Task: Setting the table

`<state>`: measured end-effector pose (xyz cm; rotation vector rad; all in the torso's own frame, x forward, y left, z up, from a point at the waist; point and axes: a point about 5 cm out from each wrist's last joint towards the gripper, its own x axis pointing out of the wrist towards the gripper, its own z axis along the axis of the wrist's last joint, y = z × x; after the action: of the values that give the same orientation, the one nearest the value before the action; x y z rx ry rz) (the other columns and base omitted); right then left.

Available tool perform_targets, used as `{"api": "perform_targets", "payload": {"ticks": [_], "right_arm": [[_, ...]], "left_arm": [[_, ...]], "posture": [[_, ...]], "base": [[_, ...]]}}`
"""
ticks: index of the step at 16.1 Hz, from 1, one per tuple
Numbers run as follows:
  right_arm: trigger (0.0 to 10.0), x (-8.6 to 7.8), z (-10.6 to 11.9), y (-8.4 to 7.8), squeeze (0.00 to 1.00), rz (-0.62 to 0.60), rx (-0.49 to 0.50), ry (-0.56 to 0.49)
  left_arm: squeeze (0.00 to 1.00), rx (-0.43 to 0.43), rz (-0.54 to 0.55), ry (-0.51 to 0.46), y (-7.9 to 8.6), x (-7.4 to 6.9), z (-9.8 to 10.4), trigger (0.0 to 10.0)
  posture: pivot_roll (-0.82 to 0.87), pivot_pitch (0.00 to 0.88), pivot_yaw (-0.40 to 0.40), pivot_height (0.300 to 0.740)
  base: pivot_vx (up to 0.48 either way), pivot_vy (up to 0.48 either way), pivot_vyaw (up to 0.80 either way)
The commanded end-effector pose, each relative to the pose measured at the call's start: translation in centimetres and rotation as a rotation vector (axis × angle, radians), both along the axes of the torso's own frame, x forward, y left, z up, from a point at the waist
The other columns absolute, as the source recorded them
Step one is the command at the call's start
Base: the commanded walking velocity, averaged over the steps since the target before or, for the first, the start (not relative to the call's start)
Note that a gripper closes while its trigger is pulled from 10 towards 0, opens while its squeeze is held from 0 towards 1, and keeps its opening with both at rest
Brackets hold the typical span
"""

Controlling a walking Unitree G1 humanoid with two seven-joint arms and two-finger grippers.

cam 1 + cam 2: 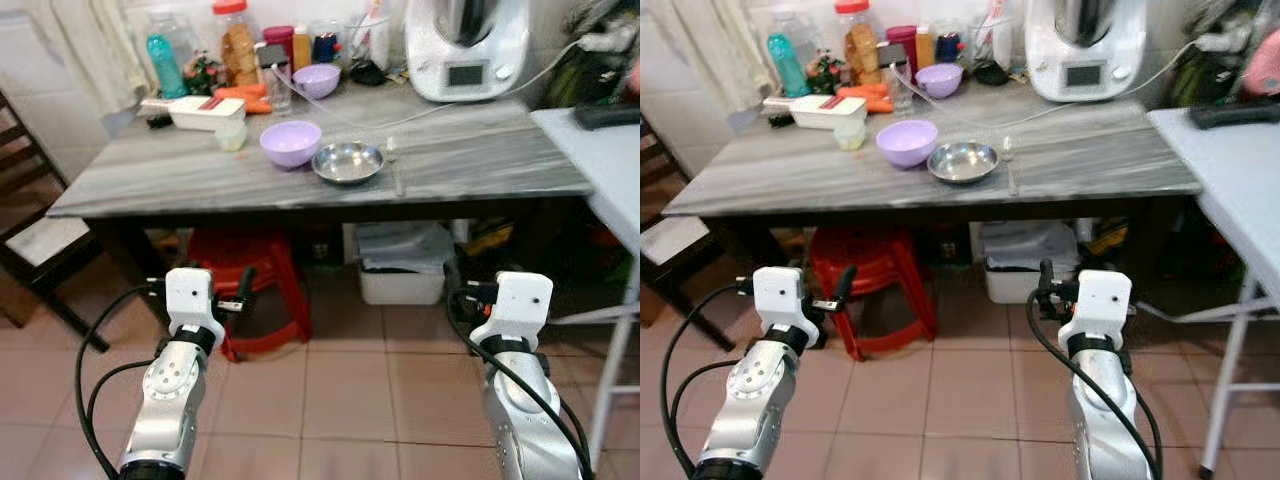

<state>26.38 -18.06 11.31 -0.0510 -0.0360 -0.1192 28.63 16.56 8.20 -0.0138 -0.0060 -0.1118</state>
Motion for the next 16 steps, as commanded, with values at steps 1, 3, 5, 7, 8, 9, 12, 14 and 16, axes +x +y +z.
{"api": "perform_targets", "payload": {"ticks": [1,3,5,7,8,9,12,14,16], "right_arm": [[10.0,0.17,0.11,0.40,0.00,0.019,0.006,-0.001],[10.0,0.16,0.03,0.38,0.00,0.019,0.008,0.003],[10.0,0.15,0.02,0.34,0.00,0.019,0.012,0.005],[10.0,0.11,-0.04,0.40,0.00,0.022,0.013,0.007],[10.0,0.08,-0.05,0.44,0.00,0.024,0.014,0.007],[10.0,0.06,-0.06,0.44,0.00,0.025,0.015,0.008],[10.0,0.02,-0.08,0.32,0.00,0.027,0.017,0.009],[10.0,-0.01,-0.07,0.28,0.00,0.030,0.020,0.009],[10.0,-0.05,-0.09,0.23,0.00,0.034,0.020,0.011]], "left_arm": [[0.00,-0.006,-0.002,-0.006,0.26,0.09,0.36,10.0],[0.00,-0.010,-0.013,-0.002,0.19,0.05,0.32,10.0],[0.00,-0.014,-0.016,0.000,0.20,0.03,0.30,10.0],[0.00,-0.019,-0.017,0.001,0.19,0.01,0.30,10.0],[0.00,-0.021,-0.019,0.002,0.17,-0.01,0.29,10.0],[0.00,-0.024,-0.021,0.004,0.14,-0.03,0.27,10.0],[0.00,-0.029,-0.024,0.006,0.02,-0.05,0.23,10.0],[0.00,-0.031,-0.025,0.007,0.02,-0.03,0.20,10.0],[0.00,-0.052,-0.013,0.004,0.08,0.00,0.24,10.0]], "posture": [[-0.11,0.000,0.097,0.740],[-0.11,0.000,0.098,0.740],[-0.11,0.000,0.097,0.740],[-0.11,0.000,0.097,0.740],[-0.11,0.000,0.096,0.740],[-0.11,0.000,0.097,0.740],[-0.12,0.000,0.094,0.740],[-0.12,0.000,0.092,0.740],[-0.12,0.000,0.088,0.740]], "base": [[0.000,-0.285,0.00],[0.000,-0.298,0.00],[0.000,-0.300,0.00],[0.000,-0.304,-0.44],[0.000,-0.304,-0.49],[0.000,-0.300,0.00],[0.000,-0.304,0.00],[0.000,-0.306,0.00],[0.000,0.000,0.00]]}}
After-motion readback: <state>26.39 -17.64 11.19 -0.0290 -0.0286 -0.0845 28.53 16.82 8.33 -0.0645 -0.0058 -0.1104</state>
